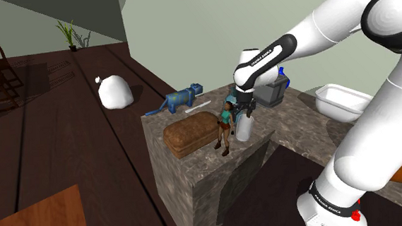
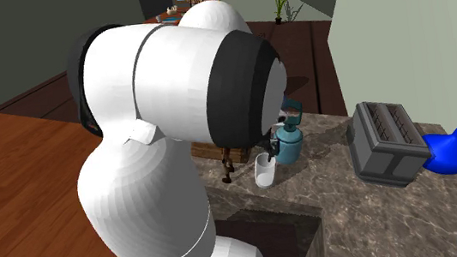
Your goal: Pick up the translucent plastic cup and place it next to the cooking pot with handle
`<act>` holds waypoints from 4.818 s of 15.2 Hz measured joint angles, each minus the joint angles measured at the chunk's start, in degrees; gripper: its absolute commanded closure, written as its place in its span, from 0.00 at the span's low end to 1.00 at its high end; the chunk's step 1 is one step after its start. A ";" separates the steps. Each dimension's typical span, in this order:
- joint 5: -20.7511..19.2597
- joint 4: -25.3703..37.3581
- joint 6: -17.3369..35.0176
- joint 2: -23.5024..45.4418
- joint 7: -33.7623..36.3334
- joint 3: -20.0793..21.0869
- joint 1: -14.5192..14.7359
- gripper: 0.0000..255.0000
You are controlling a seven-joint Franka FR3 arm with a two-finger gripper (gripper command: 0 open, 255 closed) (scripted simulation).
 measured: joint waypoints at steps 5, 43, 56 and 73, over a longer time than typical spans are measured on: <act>1.31 -0.90 4.08 3.29 -0.90 0.09 0.07 0.00; -1.80 3.71 -10.10 -6.59 1.99 0.30 -0.01 1.00; -2.81 9.17 -20.45 -11.55 3.01 0.67 -0.15 1.00; -6.05 9.80 -30.96 -21.57 -0.44 -1.78 -2.96 1.00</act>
